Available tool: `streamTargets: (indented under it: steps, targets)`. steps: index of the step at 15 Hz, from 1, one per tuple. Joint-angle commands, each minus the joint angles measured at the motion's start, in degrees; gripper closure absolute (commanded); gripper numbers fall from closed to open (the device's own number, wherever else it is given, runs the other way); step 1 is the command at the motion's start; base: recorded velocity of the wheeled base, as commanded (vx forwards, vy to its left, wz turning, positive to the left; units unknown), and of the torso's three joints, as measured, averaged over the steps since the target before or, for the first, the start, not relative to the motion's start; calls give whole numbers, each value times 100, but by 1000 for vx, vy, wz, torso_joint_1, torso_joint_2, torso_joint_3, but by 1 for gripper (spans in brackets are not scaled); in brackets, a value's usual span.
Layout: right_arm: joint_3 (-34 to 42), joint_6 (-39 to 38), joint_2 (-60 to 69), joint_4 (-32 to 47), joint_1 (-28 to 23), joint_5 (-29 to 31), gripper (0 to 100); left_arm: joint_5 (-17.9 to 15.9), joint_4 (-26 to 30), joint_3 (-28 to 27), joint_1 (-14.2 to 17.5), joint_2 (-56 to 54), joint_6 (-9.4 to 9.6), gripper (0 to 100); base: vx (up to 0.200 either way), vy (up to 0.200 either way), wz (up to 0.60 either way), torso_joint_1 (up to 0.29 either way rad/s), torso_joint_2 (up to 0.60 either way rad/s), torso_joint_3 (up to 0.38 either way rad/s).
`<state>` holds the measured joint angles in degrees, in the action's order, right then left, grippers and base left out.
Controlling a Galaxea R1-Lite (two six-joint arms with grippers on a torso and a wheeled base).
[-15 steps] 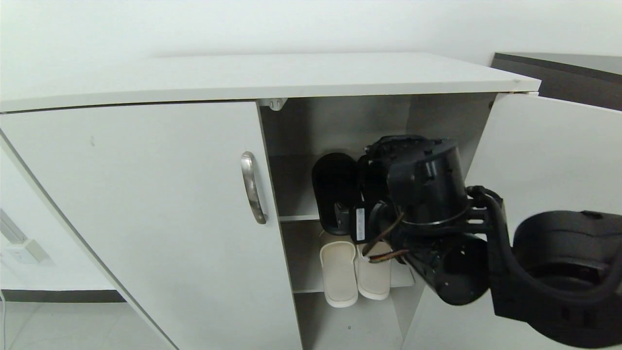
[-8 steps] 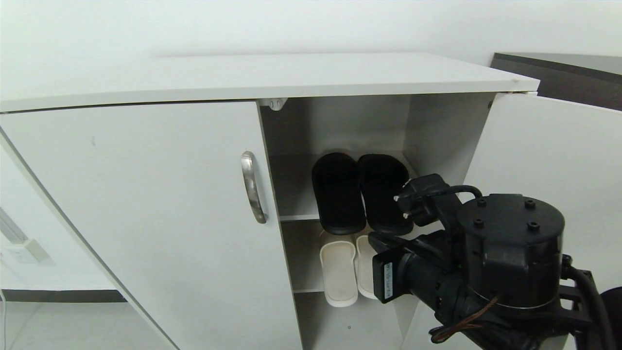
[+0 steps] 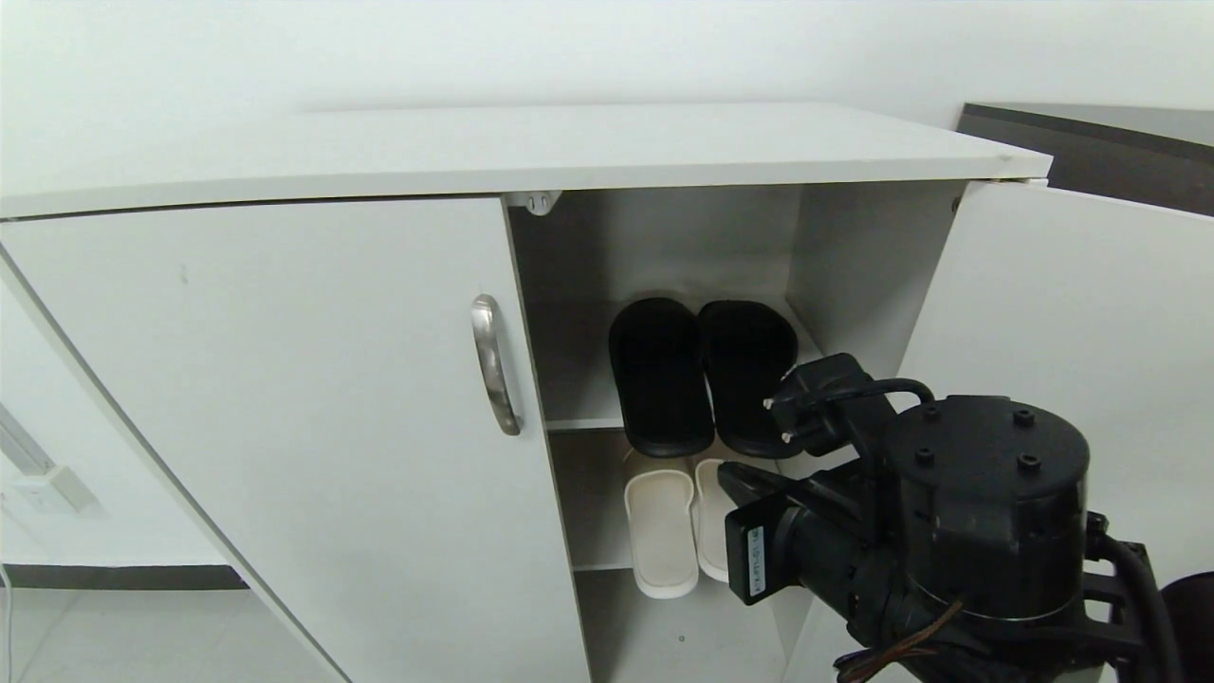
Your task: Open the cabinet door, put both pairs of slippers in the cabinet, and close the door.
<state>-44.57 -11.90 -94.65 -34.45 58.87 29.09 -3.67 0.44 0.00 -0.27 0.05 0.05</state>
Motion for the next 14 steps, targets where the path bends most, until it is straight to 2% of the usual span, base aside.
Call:
streamTargets:
  steps: [1, 14]
  targets:
    - [10, -6, -133, 0, 2, 9, 100, -2, 0, 0, 0, 4, 4, 100, -200, 0, 0, -2, 2, 2]
    - [62, -49, -230, -27, -51, -17, 100, -2, 0, 0, 0, 4, -5, 100, -200, 0, 0, 0, 4, 3]
